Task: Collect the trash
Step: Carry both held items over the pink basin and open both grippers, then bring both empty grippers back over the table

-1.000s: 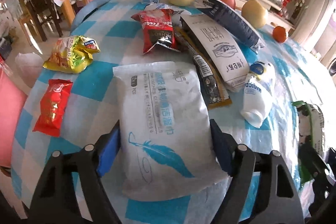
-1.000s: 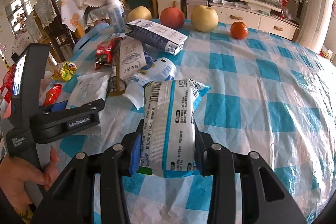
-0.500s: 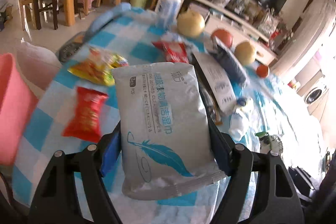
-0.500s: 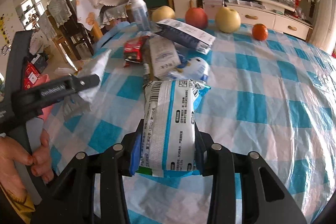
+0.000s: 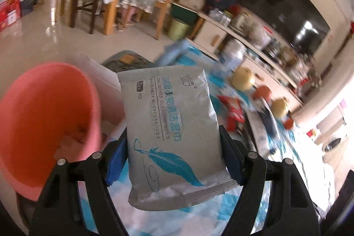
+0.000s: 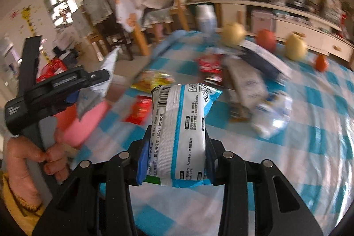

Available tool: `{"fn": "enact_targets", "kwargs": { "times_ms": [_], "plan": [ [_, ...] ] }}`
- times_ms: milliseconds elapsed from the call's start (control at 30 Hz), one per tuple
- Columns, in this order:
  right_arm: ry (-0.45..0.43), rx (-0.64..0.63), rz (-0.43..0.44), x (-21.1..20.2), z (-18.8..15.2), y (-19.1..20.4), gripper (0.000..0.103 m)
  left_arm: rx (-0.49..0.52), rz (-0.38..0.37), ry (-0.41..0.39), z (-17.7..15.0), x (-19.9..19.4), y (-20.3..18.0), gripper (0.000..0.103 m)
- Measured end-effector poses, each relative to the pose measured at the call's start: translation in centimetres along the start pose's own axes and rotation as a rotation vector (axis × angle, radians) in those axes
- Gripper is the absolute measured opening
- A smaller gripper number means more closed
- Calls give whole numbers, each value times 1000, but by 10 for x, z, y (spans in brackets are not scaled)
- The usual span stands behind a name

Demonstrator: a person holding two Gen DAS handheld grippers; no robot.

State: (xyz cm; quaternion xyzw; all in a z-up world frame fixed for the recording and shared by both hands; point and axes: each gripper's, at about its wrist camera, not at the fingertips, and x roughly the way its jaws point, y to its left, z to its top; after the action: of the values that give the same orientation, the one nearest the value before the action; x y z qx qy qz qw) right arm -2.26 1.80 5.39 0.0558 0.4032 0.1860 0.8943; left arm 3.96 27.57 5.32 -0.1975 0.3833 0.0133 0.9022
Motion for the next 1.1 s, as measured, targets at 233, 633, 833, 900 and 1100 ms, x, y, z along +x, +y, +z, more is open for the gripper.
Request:
{"fn": "enact_targets", "kwargs": {
  "times_ms": [233, 633, 833, 900, 1100],
  "plan": [
    [25, -144, 128, 32, 24, 92, 42, -119, 124, -71, 28, -16, 72, 76],
    [81, -309, 289, 110, 50, 220, 45, -381, 341, -110, 46, -33, 198, 76],
    [29, -248, 225, 121, 53, 215, 79, -367, 420, -126, 47, -32, 210, 87],
    [1, -213, 205, 109, 51, 197, 87, -331, 422, -147, 50, -32, 201, 89],
    [-28, -179, 99, 85, 41, 156, 89, -226, 396, -219, 47, -33, 161, 92]
  ]
}}
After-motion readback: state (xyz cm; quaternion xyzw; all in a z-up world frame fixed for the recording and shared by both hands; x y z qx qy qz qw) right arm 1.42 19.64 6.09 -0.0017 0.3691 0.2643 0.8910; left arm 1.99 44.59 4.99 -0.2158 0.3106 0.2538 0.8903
